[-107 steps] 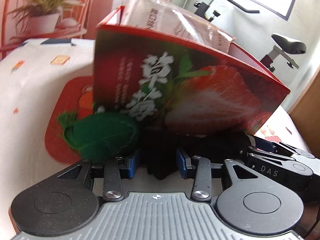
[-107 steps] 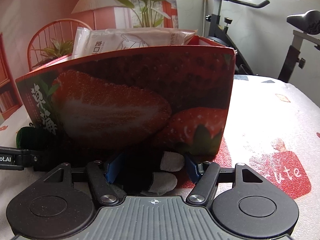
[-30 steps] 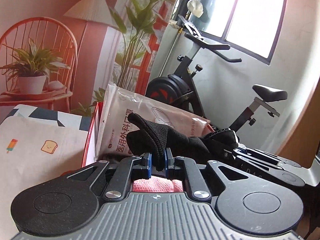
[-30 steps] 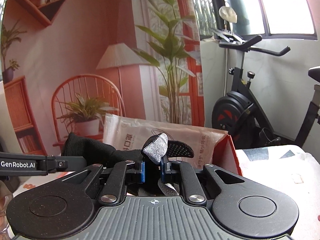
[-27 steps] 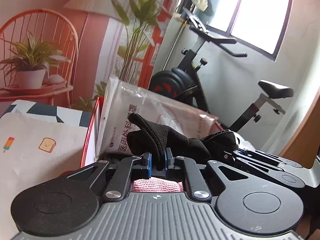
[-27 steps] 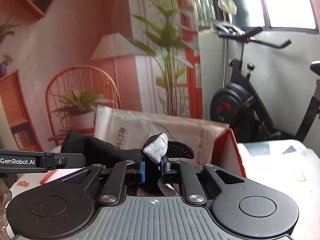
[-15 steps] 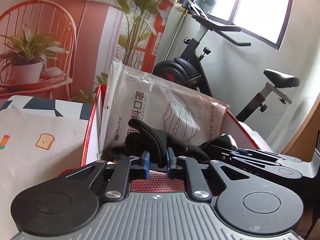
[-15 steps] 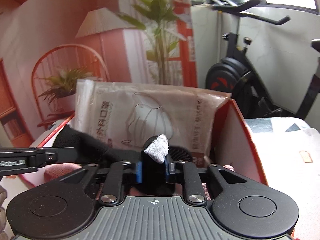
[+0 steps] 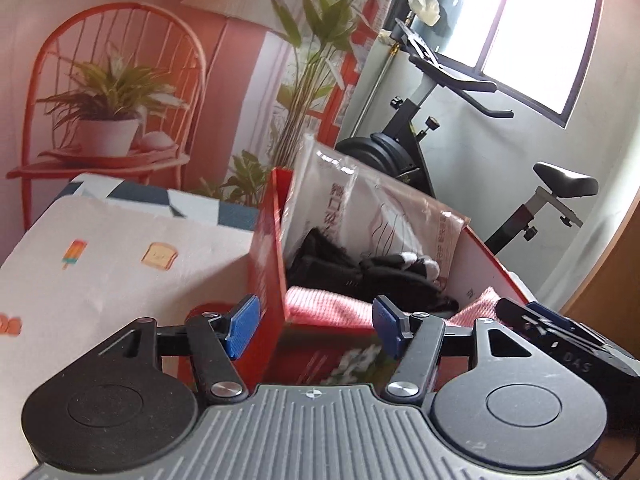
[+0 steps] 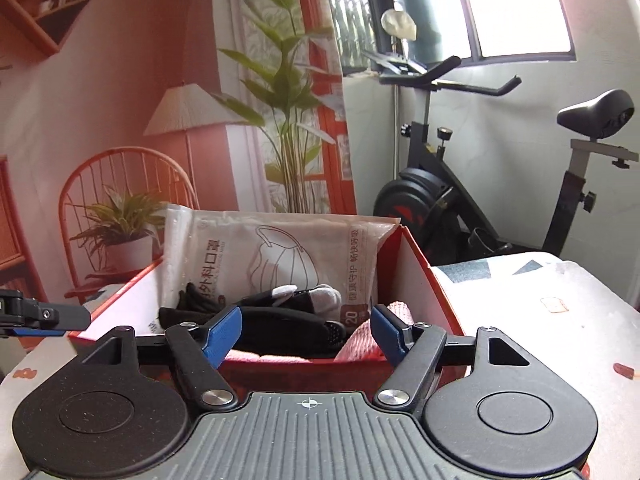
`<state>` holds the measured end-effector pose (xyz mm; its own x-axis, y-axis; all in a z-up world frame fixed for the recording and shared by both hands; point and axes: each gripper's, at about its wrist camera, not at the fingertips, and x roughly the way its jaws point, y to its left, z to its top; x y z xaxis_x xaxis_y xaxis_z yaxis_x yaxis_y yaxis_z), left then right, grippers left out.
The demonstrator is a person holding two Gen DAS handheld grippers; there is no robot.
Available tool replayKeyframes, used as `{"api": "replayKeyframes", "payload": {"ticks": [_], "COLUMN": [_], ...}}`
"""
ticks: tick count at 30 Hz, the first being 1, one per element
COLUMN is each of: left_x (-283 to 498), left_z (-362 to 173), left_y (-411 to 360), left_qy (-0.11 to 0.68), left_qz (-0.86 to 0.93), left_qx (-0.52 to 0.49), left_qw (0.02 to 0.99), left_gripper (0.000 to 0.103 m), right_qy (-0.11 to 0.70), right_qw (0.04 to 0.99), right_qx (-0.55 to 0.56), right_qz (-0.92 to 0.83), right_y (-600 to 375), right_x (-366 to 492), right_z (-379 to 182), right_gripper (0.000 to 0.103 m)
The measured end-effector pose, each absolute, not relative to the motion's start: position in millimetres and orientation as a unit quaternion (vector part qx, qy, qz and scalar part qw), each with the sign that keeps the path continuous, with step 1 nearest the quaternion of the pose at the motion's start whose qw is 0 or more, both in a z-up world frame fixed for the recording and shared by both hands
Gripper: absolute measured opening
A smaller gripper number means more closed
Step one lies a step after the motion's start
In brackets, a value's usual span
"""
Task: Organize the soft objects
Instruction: 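Grasp the green tasseled knit pouch with the left gripper while the right gripper grasps it too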
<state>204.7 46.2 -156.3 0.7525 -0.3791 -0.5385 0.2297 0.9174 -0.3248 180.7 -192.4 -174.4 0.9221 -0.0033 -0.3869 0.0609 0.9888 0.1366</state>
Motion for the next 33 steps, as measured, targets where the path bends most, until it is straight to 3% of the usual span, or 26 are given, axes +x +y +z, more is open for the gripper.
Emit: {"api": "replayKeyframes", "payload": {"ticks": [7, 11, 16, 26, 33], "left_x": [186, 182, 188, 194, 193], "left_z": [-187, -206, -221, -253, -257], "left_y": [73, 81, 78, 96, 66], "left_qy": [0.341, 0.363, 0.375, 0.380, 0.391], "left_qz": [-0.134, -0.135, -0.138, -0.125, -0.171], "left_qx": [-0.154, -0.190, -0.203, -0.320, -0.325], "left_qw": [0.918, 0.902, 0.894, 0.859, 0.844], "left_gripper": [0.063, 0.055, 0.055, 0.054, 0.053], "right_qy": [0.184, 0.224, 0.268, 0.320, 0.331], "right_qw": [0.981, 0.973, 0.962, 0.945, 0.941], "right_qx": [0.067, 0.050, 0.042, 0.059, 0.046], "right_qz": [0.001, 0.013, 0.024, 0.027, 0.043], "right_y": [-181, -172, -161, -159, -153], "right_x": [140, 136, 136, 142, 143], "right_z": [-188, -213, -241, -262, -261], "right_gripper": [0.068, 0.068, 0.068, 0.068, 0.069]}}
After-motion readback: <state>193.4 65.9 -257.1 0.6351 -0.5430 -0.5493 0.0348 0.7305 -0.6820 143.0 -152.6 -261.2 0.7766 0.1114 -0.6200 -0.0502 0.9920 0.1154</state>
